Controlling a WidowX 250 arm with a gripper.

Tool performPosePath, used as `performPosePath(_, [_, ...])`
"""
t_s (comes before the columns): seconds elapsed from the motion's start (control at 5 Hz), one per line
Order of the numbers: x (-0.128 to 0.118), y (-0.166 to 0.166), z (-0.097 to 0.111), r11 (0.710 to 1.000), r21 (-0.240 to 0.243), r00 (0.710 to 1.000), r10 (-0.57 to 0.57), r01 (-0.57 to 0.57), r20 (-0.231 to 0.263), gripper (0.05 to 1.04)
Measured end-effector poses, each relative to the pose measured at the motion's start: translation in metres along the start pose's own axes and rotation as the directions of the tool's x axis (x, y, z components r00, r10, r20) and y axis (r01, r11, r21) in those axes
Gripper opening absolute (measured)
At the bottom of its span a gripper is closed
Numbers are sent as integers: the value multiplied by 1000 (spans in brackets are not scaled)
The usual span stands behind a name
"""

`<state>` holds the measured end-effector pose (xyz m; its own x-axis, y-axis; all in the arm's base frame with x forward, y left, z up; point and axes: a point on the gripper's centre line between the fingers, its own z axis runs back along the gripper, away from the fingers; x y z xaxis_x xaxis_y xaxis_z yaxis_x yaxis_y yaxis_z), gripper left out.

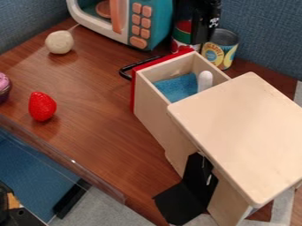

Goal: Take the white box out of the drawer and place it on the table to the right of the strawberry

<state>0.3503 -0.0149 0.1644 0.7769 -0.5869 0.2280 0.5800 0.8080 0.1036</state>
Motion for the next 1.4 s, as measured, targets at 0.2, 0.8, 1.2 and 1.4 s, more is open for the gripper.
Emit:
performPosePath(0.2, [-2, -1, -9, 1000, -17, 1000, 1, -2, -24, 1000])
performPosePath(0.8, [1, -4, -40, 994, -68, 995, -90, 87, -42, 1000])
performPosePath(1.2, [4, -15, -61, 964, -145, 973, -229, 225, -12, 1000])
performPosePath(1.4, [5, -16, -63, 957, -138, 966, -257, 254, -3, 1000])
